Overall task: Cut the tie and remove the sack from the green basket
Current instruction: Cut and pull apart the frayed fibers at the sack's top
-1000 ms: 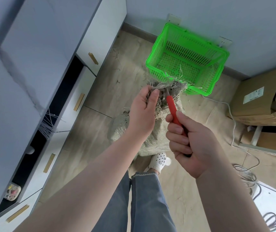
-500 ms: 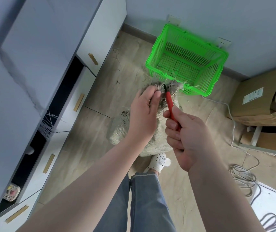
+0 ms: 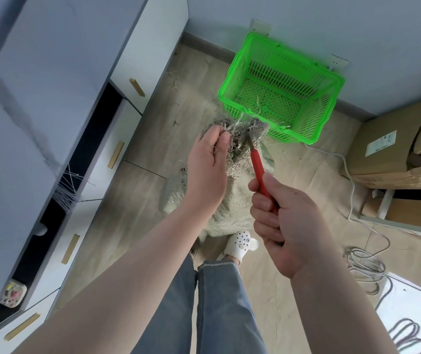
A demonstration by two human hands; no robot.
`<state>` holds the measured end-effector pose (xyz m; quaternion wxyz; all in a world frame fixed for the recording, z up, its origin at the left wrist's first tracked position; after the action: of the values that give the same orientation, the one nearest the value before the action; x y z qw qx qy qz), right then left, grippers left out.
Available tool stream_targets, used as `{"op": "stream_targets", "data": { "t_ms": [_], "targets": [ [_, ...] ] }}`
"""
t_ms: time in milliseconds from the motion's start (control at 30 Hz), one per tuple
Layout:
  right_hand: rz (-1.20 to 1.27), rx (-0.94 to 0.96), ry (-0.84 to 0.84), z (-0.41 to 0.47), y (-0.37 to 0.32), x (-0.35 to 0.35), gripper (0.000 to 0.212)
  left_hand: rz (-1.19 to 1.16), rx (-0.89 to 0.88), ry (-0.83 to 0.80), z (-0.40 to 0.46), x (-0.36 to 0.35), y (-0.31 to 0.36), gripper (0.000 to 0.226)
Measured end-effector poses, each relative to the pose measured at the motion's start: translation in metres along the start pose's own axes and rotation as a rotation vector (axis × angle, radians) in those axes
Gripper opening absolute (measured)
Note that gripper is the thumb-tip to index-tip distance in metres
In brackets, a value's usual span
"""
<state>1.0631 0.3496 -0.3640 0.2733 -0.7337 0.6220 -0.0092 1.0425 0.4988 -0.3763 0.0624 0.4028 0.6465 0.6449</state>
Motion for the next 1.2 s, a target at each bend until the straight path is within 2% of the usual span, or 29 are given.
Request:
{"op": "stream_targets", "data": {
  "t_ms": [533,700,800,933,1200],
  "targets": [
    [0.019,0.001,-0.006,0.005,0.000,-0.009,0.028,0.054,-0.084,-0.036,-0.004,-0.005,0.007,0.037],
    [0.026,0.057,-0.011,0.009,-0.012,-0.014,0.028,0.034,-0.093,-0.115,-0.013,-0.014,0.004,0.026],
    [-0.005,0.070,-0.026,0.006,-0.014,-0.016,0.027,0.030,-0.072,-0.120,-0.012,-0.015,0.003,0.026],
    [0.006,0.057,-0.016,-0.003,-0.012,-0.013,0.026,0.154,-0.104,-0.124,-0.005,-0.016,0.000,0.024],
    [0.002,0.174,0.017,-0.010,-0.023,-0.006,0.027,0.247,-0.147,-0.122,-0.007,-0.023,0.003,0.020]
  ]
}}
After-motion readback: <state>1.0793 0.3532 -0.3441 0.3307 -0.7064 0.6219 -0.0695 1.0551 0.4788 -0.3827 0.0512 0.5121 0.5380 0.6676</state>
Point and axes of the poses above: each hand's wrist, its own z-axis towards the middle knuckle, its own x-axis out of the back of the hand, y = z × x, the point moved 9 cm from there along z, towards the middle knuckle, and after that the axes turned 4 degrees about z, right-handed, at the moved point
